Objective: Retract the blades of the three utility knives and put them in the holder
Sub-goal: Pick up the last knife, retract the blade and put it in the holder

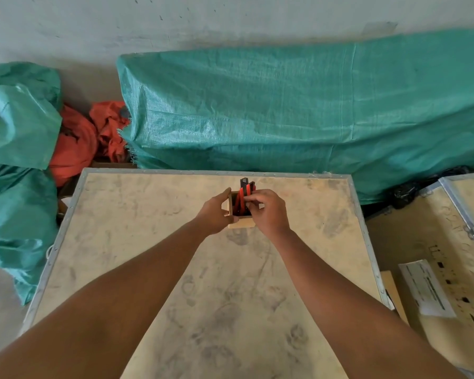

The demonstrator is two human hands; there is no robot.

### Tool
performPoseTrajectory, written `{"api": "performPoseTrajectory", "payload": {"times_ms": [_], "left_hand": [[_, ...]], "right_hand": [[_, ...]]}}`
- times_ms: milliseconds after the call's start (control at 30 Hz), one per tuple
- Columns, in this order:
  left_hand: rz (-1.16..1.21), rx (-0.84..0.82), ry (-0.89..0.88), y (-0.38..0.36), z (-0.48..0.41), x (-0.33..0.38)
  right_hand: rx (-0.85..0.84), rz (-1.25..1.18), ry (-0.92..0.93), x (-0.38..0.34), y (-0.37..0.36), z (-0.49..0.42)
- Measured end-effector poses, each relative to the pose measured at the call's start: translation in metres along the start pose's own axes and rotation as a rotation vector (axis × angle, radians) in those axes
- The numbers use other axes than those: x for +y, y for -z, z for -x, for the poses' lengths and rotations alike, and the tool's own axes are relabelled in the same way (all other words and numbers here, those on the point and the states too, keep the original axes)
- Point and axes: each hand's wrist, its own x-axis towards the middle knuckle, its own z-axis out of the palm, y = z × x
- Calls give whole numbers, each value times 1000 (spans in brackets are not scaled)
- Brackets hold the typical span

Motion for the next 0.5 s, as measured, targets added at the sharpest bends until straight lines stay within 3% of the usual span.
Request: {"api": "performPoseTrajectory", "payload": {"times_ms": [500], "left_hand": [[-26, 82, 16, -7, 9, 9]], "right_hand": [[51, -115, -122, -9, 13, 18]]}}
